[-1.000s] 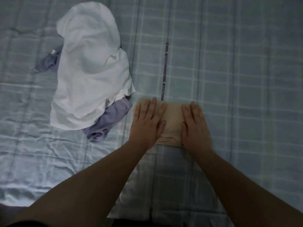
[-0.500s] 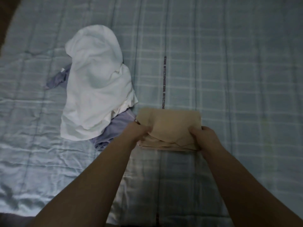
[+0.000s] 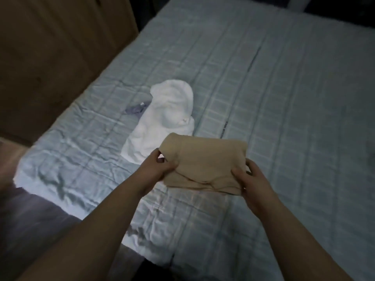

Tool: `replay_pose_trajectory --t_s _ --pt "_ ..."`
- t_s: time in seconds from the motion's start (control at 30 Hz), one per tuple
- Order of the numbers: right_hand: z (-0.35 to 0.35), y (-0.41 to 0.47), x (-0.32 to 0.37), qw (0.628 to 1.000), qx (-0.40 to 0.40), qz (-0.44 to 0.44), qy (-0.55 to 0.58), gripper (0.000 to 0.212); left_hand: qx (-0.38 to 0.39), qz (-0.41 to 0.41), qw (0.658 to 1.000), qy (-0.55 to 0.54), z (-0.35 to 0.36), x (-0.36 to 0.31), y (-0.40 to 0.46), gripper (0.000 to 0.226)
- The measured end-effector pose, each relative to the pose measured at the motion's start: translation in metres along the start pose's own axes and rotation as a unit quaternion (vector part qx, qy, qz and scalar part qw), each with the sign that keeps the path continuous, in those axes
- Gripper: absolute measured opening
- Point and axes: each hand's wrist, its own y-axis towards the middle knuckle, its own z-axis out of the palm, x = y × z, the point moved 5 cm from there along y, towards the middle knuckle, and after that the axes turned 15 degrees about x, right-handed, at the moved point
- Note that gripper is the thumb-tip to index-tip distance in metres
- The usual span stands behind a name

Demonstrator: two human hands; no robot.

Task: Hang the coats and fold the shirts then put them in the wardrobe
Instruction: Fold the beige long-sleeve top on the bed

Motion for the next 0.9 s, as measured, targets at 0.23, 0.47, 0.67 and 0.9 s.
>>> replay_pose_trajectory --t_s 0.23,0.47,0.67,0.9 --pt "0.179 -0.016 0.080 0.983 0.182 -0.014 -0.032 0.044 -0.136 0.149 0.978 -0.056 -0.075 -0.105 -0.159 0.058" --pt "0.422 -0.052 0.055 0.927 0.371 -0.010 -0.060 0.044 -0.306 0.273 0.908 -0.090 -0.199 -0.108 -0.377 0.056" --pt "0.654 -0.108 -0.033 0.869 0.461 -0.047 -0.170 0.045 -0.501 0.317 0.801 -0.079 -0.312 -0.055 -0.586 0.043" --pt "0.866 -0.159 -0.116 0.806 0.542 -0.063 -0.230 0.042 -0.631 0.319 0.705 -0.059 -0.400 -0.026 -0.768 0.053"
